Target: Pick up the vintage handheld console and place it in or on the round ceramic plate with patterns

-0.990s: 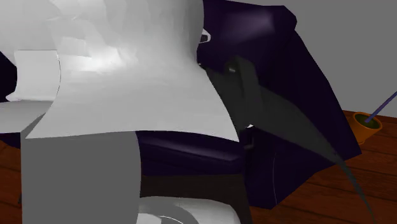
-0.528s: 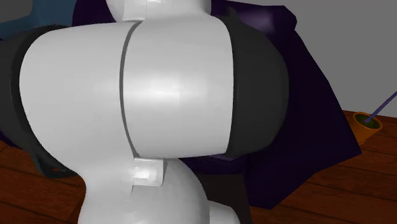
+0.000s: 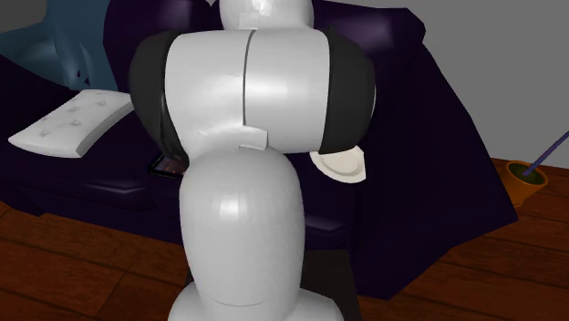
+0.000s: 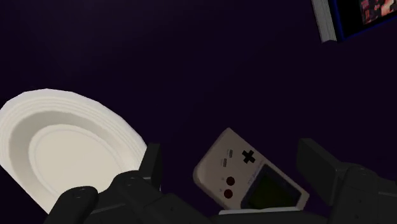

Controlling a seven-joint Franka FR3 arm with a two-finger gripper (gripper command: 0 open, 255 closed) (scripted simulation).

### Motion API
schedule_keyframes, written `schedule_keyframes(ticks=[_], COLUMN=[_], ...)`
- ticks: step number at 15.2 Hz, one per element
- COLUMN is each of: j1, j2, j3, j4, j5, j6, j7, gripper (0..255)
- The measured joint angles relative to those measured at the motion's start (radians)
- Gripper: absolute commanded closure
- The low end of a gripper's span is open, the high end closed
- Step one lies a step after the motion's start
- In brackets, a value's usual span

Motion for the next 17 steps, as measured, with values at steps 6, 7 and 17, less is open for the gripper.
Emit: schedule_keyframes(ticks=[6,7,17], j1=[-0.013,-0.013,-0.013], j2=[0.203,0.220,0.251], j3=[-0.029,-0.030,-0.031], j4=[0.199,0.209,0.167], j5=[-0.010,-0.010,-0.011], j6=[-0.010,-0.004,0.069], j7=[0.072,0.075,0.078], gripper=[0,0,0])
